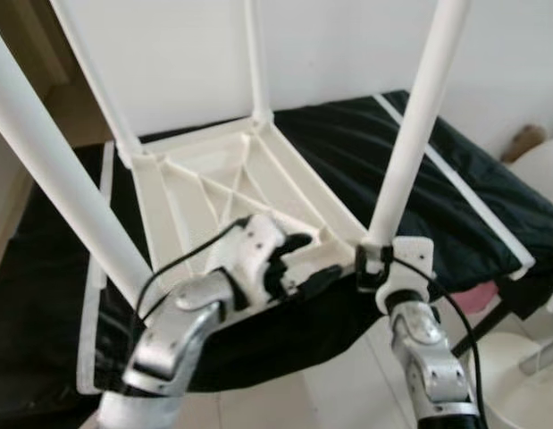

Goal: Building children table

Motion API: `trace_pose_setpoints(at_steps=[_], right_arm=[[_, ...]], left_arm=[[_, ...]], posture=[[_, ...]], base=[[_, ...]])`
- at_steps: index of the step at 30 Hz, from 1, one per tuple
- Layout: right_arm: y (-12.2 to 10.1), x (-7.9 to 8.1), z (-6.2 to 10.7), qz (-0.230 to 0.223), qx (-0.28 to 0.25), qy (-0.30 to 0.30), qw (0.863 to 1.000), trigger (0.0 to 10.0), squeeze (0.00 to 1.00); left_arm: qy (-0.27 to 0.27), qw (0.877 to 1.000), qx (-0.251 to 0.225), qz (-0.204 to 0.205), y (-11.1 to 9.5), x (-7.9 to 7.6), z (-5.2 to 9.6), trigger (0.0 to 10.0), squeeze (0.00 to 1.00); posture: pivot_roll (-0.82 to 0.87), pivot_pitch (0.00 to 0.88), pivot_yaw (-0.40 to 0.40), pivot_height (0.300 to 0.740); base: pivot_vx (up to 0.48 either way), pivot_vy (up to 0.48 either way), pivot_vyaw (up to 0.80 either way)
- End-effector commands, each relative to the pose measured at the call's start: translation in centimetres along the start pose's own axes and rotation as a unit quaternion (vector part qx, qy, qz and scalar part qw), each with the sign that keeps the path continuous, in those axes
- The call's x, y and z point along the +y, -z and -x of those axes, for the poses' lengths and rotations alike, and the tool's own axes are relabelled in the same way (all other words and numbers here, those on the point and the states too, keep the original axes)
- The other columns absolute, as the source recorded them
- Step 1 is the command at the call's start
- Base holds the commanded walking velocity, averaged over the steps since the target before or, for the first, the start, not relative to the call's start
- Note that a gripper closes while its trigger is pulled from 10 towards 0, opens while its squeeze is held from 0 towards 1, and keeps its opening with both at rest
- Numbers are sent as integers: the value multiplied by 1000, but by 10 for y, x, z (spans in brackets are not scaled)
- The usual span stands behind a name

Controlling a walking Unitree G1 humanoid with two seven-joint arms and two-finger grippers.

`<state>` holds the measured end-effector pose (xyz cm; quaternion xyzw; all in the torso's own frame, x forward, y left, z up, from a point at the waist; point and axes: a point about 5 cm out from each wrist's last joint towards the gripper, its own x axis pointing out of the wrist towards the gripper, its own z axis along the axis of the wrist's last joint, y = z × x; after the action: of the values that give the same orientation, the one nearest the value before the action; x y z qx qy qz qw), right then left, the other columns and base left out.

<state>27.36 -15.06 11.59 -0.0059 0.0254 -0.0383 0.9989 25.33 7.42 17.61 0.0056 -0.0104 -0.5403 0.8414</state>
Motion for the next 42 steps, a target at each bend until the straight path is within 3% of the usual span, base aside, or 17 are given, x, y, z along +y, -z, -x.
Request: trace_pose_setpoints(at_steps=[1,3,7,9,11,14,17,19,22,29,31,36,38,40,42], right_arm=[[-2,2,1,-5,-5,-6,1000,10000,0],[-6,5,-4,-4,-15,-20,1000,10000,0],[-9,8,-9,-7,-22,-30,999,10000,0],[-10,10,-10,-9,-23,-40,999,10000,0],[-10,10,-10,-9,-23,-40,999,10000,0],[-8,11,-11,-6,-19,-51,998,10000,0],[-6,8,-19,-1,-14,-57,998,10000,0],[-5,7,-21,-1,-13,-58,998,10000,0],[-5,5,-25,1,-12,-59,998,10000,0],[-4,5,-28,2,-11,-61,998,10000,0],[-3,5,-31,4,-11,-63,998,10000,0],[-2,5,-33,4,-11,-64,998,10000,0],[1,6,-32,4,-9,-64,998,10000,0],[1,6,-32,4,-9,-64,998,10000,0],[3,6,-31,5,-7,-64,998,10000,0]], left_arm=[[67,998,-7,5,-4,-8,6,10000,0],[103,994,4,26,1,-20,25,10000,0],[112,993,29,38,8,-27,40,10000,0],[99,992,65,34,18,-30,55,10000,0],[99,992,65,34,18,-30,55,10000,0],[72,992,96,31,26,-31,67,10000,0],[32,990,128,42,32,-35,96,10000,0],[24,989,138,42,33,-35,103,10000,0],[3,980,192,52,40,-33,130,10000,0],[-1,970,236,60,46,-33,147,10000,0],[-54,958,278,48,48,-21,178,10000,0],[-76,952,294,42,47,-17,191,10000,0],[-141,939,312,31,37,5,222,10000,0],[-141,939,312,31,37,5,222,10000,0],[-199,927,318,13,28,25,243,10000,0]], posture=[[-68,0,52,740],[-55,0,51,740],[-39,0,43,740],[-24,0,35,740],[-24,0,35,740],[17,0,15,740],[59,0,-1,740],[73,0,-8,740],[91,0,-14,740],[101,0,-17,740],[123,0,-22,740],[123,0,-22,740],[121,0,-15,740],[121,0,-15,740],[117,0,-7,740]], base=[[0,0,0],[0,0,0],[0,0,0],[0,0,0],[0,0,0],[0,0,0],[0,0,0],[0,0,0],[0,0,0],[0,0,0],[0,0,0],[0,0,0],[0,0,0],[0,0,0],[0,0,0]])
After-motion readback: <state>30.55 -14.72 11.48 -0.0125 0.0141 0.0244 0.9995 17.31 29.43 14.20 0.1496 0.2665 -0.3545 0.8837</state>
